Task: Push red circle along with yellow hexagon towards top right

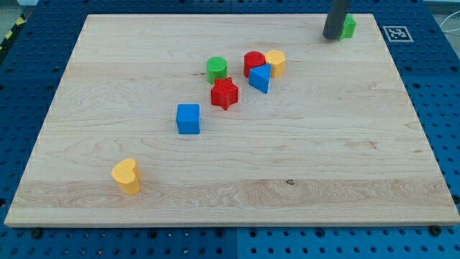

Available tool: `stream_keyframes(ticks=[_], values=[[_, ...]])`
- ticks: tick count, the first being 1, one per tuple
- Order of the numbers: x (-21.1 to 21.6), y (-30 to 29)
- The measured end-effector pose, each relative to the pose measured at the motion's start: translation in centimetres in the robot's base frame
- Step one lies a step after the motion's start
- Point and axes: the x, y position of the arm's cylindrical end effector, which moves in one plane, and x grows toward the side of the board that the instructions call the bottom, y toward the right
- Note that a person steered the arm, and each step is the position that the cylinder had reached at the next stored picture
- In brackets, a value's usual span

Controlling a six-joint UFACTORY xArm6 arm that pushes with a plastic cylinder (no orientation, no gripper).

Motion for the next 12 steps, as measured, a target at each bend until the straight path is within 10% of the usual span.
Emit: stream_keyframes(ticks=[5,12], values=[[4.8,-18.8],[10.5,-13.5]])
